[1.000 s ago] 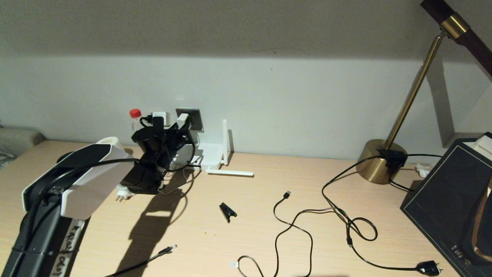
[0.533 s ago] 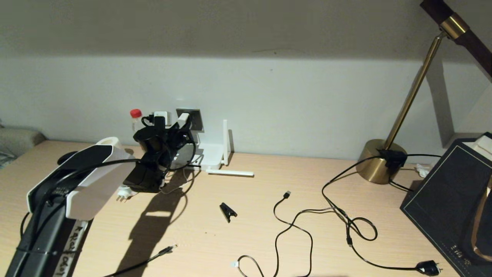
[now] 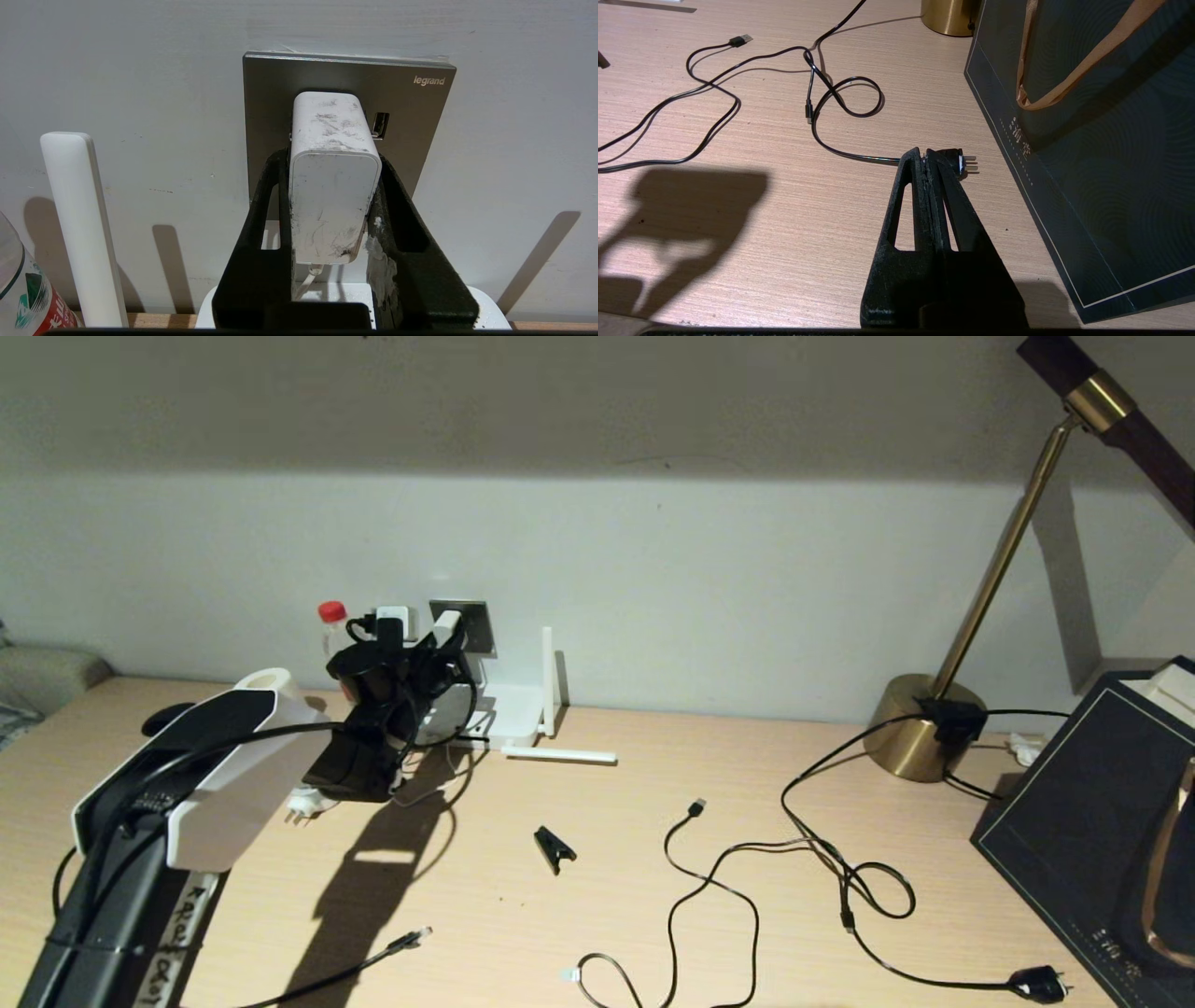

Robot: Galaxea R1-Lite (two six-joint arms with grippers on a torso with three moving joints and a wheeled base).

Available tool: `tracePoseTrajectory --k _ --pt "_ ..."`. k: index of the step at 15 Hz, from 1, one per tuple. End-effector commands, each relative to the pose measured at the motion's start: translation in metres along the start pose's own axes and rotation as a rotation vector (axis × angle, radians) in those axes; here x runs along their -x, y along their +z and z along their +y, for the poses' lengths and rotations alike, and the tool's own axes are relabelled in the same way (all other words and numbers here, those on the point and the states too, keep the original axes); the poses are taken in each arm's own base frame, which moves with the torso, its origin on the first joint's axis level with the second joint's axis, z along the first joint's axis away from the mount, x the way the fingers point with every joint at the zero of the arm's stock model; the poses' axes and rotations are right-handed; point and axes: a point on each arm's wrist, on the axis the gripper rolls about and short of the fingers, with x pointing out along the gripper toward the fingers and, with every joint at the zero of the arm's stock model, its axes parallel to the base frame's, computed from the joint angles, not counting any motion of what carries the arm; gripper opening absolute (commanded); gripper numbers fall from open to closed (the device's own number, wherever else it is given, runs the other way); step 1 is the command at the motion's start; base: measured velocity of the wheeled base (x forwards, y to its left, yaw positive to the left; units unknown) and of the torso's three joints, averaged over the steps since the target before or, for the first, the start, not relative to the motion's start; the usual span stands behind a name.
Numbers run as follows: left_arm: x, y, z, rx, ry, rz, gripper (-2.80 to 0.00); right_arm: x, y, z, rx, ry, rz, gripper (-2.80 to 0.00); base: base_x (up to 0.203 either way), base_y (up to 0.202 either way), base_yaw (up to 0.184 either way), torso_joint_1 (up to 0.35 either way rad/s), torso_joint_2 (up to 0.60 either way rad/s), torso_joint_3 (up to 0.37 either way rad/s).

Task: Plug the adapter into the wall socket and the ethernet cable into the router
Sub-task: Plug plug into socket

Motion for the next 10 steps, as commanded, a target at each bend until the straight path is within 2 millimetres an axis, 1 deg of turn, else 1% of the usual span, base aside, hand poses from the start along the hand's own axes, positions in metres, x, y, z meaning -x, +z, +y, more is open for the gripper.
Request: tracePoseTrajectory --k 1,7,8,9,10 --pt "0.0003 -0.0014 0.0000 0.001 0.000 -0.001 -2.80 -0.0001 0.0001 0.0000 0.001 0.000 0.002 -2.80 0.000 0.000 0.000 0.000 0.00 0.000" --pt "-0.0003 -0.0014 0.0001 0.001 0.004 -0.013 -2.80 -0.0001 0.0001 0.0000 0.001 0.001 0.002 -2.80 0.000 0.000 0.000 0.000 0.00 0.000" --pt "-0.0003 -0.0013 0.0000 0.001 0.003 -0.014 -2.29 -0.0001 0.0001 0.0000 0.001 0.001 0.002 -2.80 0.000 0.000 0.000 0.000 0.00 0.000" --pt "-0.0003 -0.0008 0.0000 0.002 0.003 -0.019 0.00 -0.0001 0.0001 0.0000 0.001 0.001 0.002 -2.80 0.000 0.000 0.000 0.000 0.00 0.000" --pt "-0.0003 0.0002 0.0000 0.002 0.003 -0.026 0.00 -0.0001 0.0001 0.0000 0.001 0.000 0.002 -2.80 0.000 0.000 0.000 0.000 0.00 0.000"
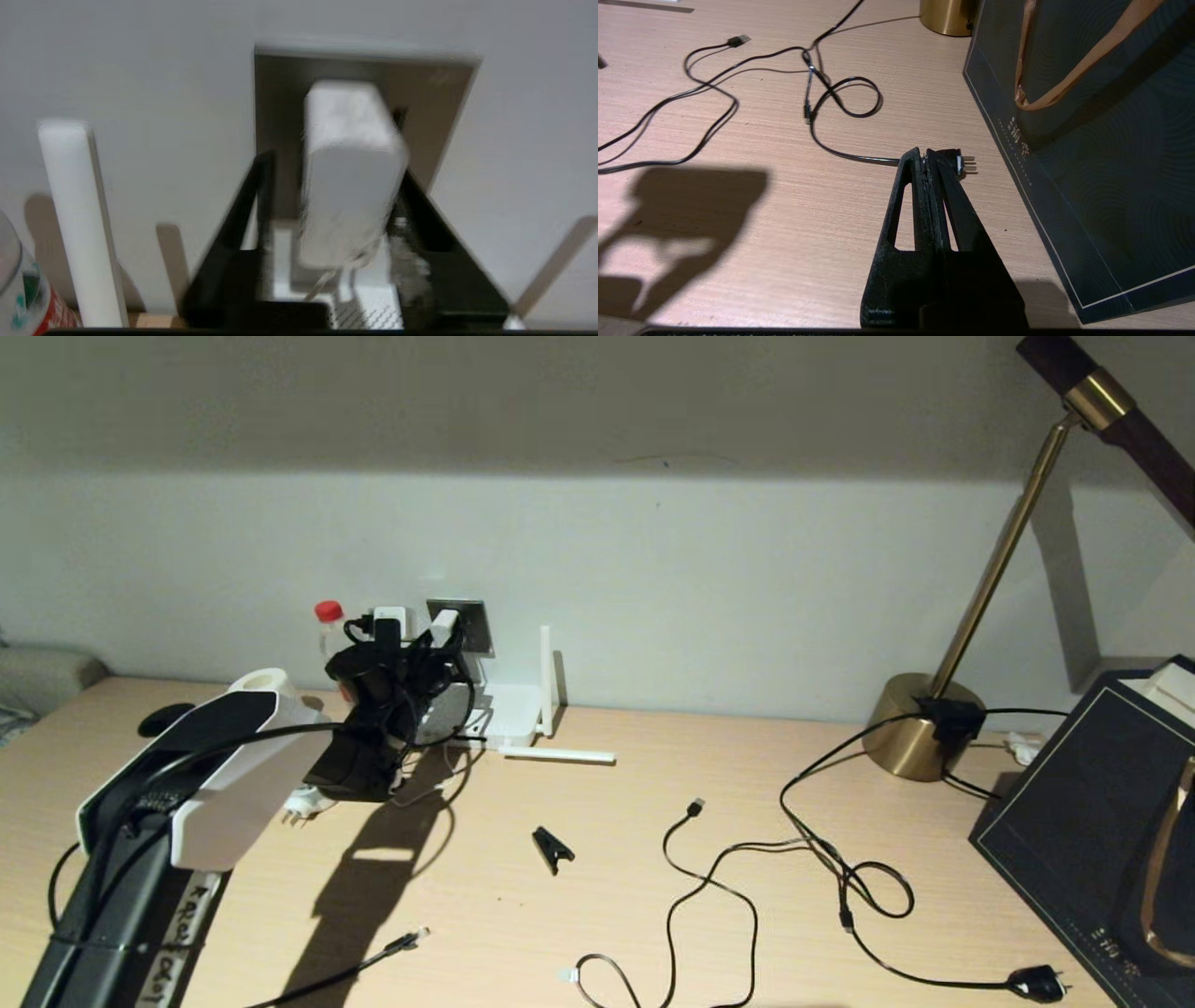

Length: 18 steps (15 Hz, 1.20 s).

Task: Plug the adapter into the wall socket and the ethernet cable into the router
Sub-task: Plug plug into socket, then pick up cable

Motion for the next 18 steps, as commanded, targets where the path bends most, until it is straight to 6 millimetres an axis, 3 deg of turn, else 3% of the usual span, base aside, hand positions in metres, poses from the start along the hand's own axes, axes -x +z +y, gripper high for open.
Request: tracePoseTrajectory --k 1,9,18 --pt "0.000 0.001 -0.001 0.001 -0.003 -0.017 0.00 0.000 0.000 0.000 0.000 0.001 0.002 -2.80 0.000 0.000 0.000 0.000 0.00 0.000" --pt "0.008 0.002 -0.001 0.001 -0.005 -0.018 0.00 0.000 0.000 0.000 0.000 0.001 0.002 -2.80 0.000 0.000 0.000 0.000 0.00 0.000" --pt "0.038 0.028 -0.005 0.003 -0.023 -0.022 0.00 0.000 0.000 0.000 0.000 0.001 0.002 -2.80 0.000 0.000 0.000 0.000 0.00 0.000"
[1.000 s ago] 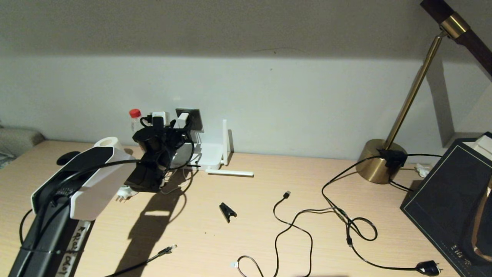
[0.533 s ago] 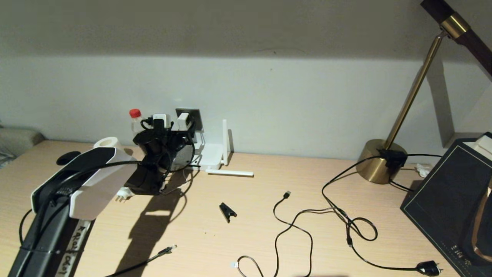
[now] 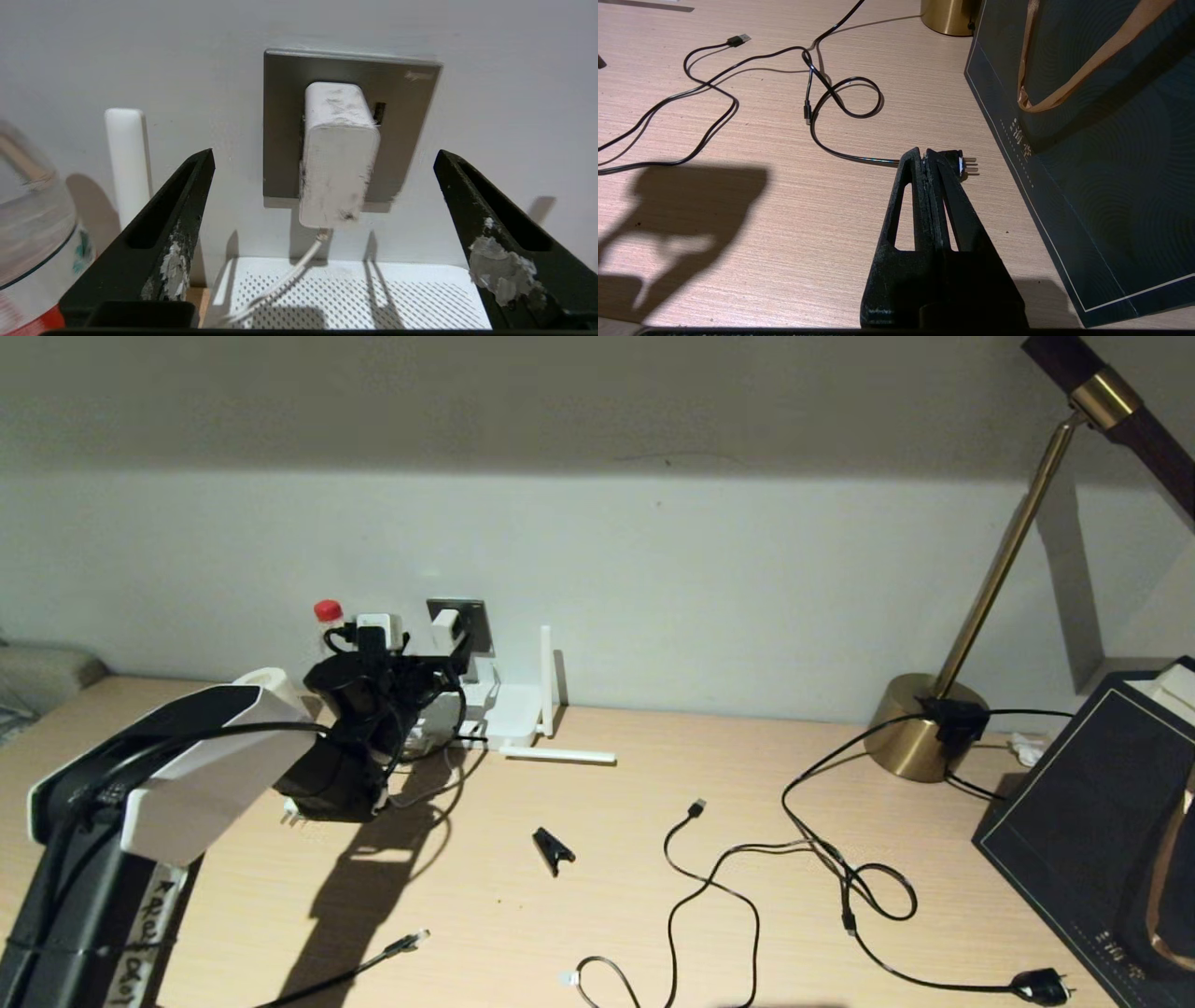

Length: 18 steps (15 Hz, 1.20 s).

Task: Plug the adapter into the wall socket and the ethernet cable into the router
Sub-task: Pick up cable

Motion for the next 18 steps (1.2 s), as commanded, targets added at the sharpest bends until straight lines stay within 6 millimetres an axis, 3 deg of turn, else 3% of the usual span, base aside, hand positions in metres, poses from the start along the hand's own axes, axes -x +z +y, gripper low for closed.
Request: tracePoseTrajectory --k 1,4,7,10,12,14,18 --pt "0.013 0.018 -0.005 0.004 -0.026 -0.009 0.00 0.000 0.000 0.000 0.001 0.001 0.002 -2.80 0.000 0.000 0.000 0.000 0.00 0.000" --pt "0.035 0.043 -0.010 0.005 -0.091 -0.020 0.00 0.000 0.000 0.000 0.001 0.001 0.002 -2.80 0.000 0.000 0.000 0.000 0.00 0.000" --pt "0.068 0.080 -0.013 -0.011 -0.178 0.000 0.00 0.000 0.000 0.000 0.001 0.001 0.002 -2.80 0.000 0.000 0.000 0.000 0.00 0.000" --pt "0.114 0.125 -0.007 -0.119 -0.326 -0.007 0.00 0.000 0.000 0.000 0.001 0.001 0.002 -2.80 0.000 0.000 0.000 0.000 0.00 0.000" --pt "0.156 0.144 0.011 -0.250 -0.476 0.043 0.00 0.000 0.000 0.000 0.001 0.001 0.002 -2.80 0.000 0.000 0.000 0.000 0.00 0.000" --pt "0.194 0.146 0.030 -0.347 -0.618 0.190 0.00 0.000 0.000 0.000 0.001 0.001 0.002 -2.80 0.000 0.000 0.000 0.000 0.00 0.000" --pt "0.244 0.138 0.028 -0.444 -0.858 0.465 0.00 0.000 0.000 0.000 0.001 0.001 0.002 -2.80 0.000 0.000 0.000 0.000 0.00 0.000"
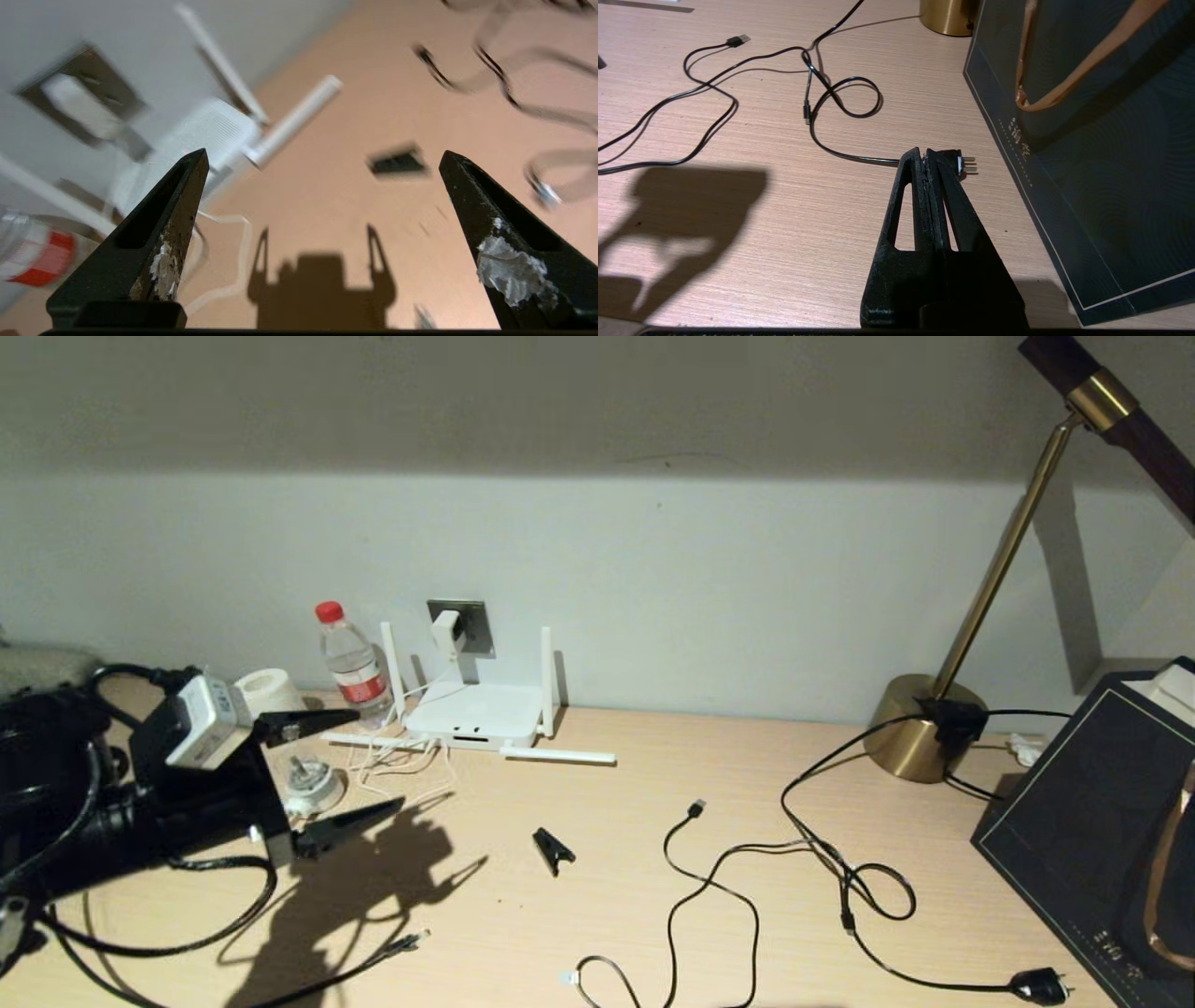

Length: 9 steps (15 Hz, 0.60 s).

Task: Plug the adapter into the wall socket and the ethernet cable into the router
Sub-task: Pick up cable

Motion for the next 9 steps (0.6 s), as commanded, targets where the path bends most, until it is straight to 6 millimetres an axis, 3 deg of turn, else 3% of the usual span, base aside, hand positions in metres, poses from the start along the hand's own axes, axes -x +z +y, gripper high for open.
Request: tracePoseTrajectory --k 1,3,5,9 --pt "0.020 0.000 -0.029 -0.087 -0.216 0.149 0.00 0.000 0.000 0.000 0.000 0.000 0.002 -2.80 0.000 0.000 0.000 0.000 0.00 0.000" --pt "0.019 -0.001 -0.028 -0.254 -0.388 0.255 0.00 0.000 0.000 0.000 0.000 0.000 0.002 -2.80 0.000 0.000 0.000 0.000 0.00 0.000" --pt "0.015 -0.008 -0.017 -0.390 -0.555 0.476 0.00 0.000 0.000 0.000 0.000 0.001 0.002 -2.80 0.000 0.000 0.000 0.000 0.00 0.000" --pt "-0.002 -0.036 -0.008 -0.387 -0.676 0.638 0.00 0.000 0.000 0.000 0.000 0.001 0.002 -2.80 0.000 0.000 0.000 0.000 0.00 0.000"
